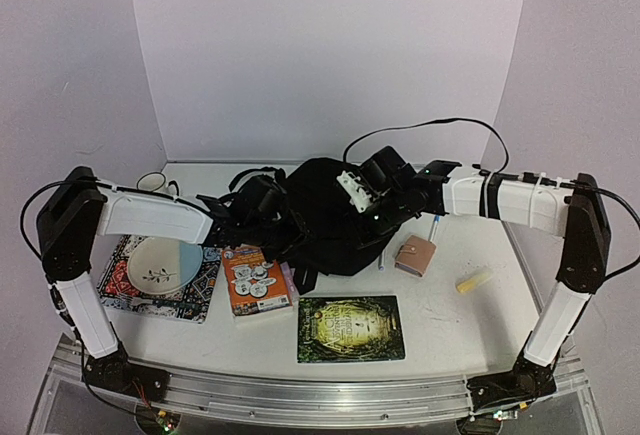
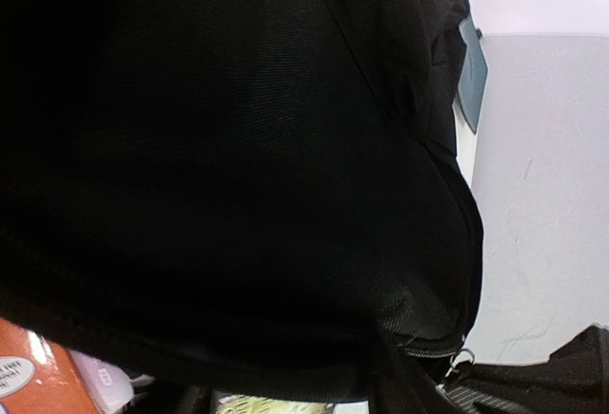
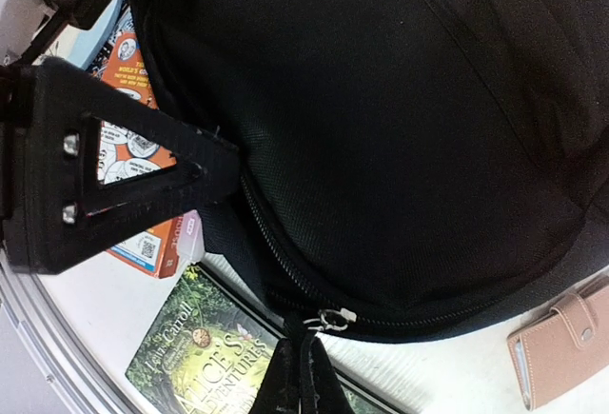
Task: Pack the student bag
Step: Hold the largest pocket of the student bag, then unzip the largest pocket of the student bag.
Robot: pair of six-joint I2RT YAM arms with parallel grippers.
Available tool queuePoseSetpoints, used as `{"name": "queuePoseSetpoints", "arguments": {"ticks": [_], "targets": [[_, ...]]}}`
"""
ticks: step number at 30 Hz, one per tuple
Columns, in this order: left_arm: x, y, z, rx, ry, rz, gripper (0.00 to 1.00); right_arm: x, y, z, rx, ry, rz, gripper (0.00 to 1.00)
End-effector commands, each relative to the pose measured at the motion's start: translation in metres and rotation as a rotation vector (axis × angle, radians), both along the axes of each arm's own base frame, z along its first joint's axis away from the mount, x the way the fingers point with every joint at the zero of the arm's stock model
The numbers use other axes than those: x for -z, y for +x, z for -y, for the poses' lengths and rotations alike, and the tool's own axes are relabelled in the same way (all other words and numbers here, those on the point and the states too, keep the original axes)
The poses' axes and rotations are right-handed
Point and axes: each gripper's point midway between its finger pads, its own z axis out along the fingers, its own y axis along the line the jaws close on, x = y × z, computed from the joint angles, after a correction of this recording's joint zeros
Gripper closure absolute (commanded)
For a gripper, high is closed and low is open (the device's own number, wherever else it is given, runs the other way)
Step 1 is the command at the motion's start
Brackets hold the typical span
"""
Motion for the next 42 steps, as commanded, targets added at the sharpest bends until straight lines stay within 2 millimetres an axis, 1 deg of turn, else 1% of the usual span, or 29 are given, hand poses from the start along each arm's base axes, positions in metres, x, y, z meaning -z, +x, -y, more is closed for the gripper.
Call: {"name": "queuePoseSetpoints", "arguments": {"ticks": [1, 3, 5, 8, 11, 19, 24, 27, 29, 32, 35, 36, 38, 40, 42], "targets": [[-0.028, 0.012, 0.015, -0.006, -0.079, 0.072, 0.76, -0.011, 0.0, 0.006, 0.016, -0.036, 0.046, 1.0], [-0.029, 0.012, 0.009, -0.012, -0.067, 0.09, 0.91, -0.01, 0.006, 0.018, 0.051, -0.07, 0.059, 1.0], [-0.029, 0.01, 0.002, -0.026, -0.051, 0.104, 1.0, -0.009, 0.013, 0.033, 0.081, -0.091, 0.066, 1.0], [-0.023, 0.004, -0.012, -0.037, -0.025, 0.109, 1.0, -0.007, 0.027, 0.059, 0.133, -0.124, 0.072, 1.0], [-0.02, -0.002, -0.02, -0.036, -0.014, 0.109, 1.0, -0.006, 0.042, 0.085, 0.196, -0.16, 0.089, 1.0], [-0.024, -0.013, -0.028, 0.007, -0.008, 0.133, 1.0, 0.006, 0.083, 0.144, 0.319, -0.221, 0.082, 1.0], [-0.028, -0.021, -0.033, 0.033, -0.011, 0.145, 1.0, 0.024, 0.111, 0.18, 0.388, -0.261, 0.055, 1.0], [-0.028, -0.024, -0.031, 0.058, -0.015, 0.149, 1.0, 0.036, 0.124, 0.188, 0.401, -0.278, 0.037, 1.0], [-0.029, -0.025, -0.027, 0.075, -0.028, 0.149, 1.0, 0.039, 0.132, 0.187, 0.403, -0.283, 0.038, 1.0], [-0.03, -0.026, -0.02, 0.096, -0.055, 0.15, 1.0, 0.049, 0.14, 0.187, 0.408, -0.299, 0.029, 1.0], [-0.032, -0.026, -0.014, 0.113, -0.076, 0.16, 1.0, 0.053, 0.146, 0.192, 0.434, -0.311, 0.028, 1.0], [-0.033, -0.026, -0.013, 0.116, -0.08, 0.163, 1.0, 0.051, 0.145, 0.19, 0.423, -0.304, 0.03, 1.0], [-0.031, -0.026, -0.009, 0.124, -0.088, 0.163, 1.0, 0.037, 0.14, 0.181, 0.369, -0.262, 0.047, 1.0], [-0.028, -0.025, -0.005, 0.133, -0.095, 0.157, 1.0, 0.014, 0.126, 0.167, 0.282, -0.189, 0.093, 1.0], [-0.025, -0.025, 0.001, 0.146, -0.095, 0.152, 1.0, -0.016, 0.11, 0.158, 0.207, -0.148, 0.178, 0.95]]}}
